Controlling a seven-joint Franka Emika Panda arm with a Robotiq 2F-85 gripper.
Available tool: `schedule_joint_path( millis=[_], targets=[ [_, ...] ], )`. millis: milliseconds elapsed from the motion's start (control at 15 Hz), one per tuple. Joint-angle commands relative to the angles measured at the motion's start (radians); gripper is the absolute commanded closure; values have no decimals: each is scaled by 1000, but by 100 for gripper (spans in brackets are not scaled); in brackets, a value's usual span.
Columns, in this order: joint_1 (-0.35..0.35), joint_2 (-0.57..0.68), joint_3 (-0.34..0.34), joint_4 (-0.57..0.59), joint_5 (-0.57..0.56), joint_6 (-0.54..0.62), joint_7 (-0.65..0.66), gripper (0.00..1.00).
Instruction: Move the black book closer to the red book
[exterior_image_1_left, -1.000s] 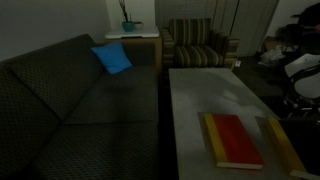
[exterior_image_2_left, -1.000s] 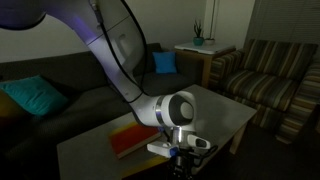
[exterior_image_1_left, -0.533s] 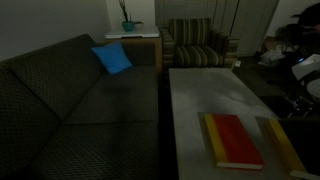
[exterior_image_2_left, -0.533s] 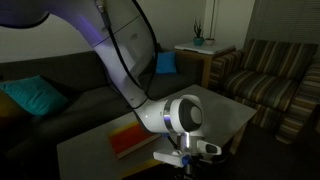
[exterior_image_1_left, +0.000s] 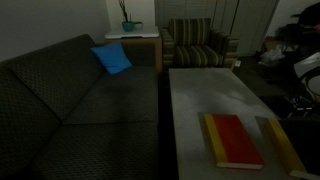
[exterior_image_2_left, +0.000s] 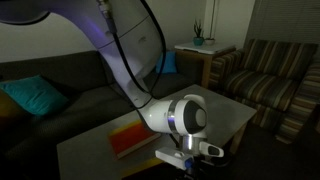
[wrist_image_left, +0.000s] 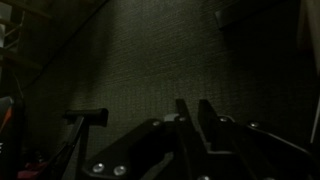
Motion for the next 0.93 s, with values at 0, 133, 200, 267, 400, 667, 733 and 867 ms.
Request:
schedule_joint_path(
  millis=[0,133,200,267,400,667,733,867],
  targets=[
    [-13,0,42,11,-34,-15,-17,100],
    [59,0,-25,-7,79,13,-79,100],
    [12,0,49,4,-2,-12,-69,100],
    [74,0,-17,-10,91,12,-127,100],
    [82,1,-1,-12,123,9,-185,100],
    [101,1,14,-21,173,5,-296,100],
    [99,1,24,-18,184,6,-333,100],
    [93,2,42,-19,203,9,-400,100]
  ],
)
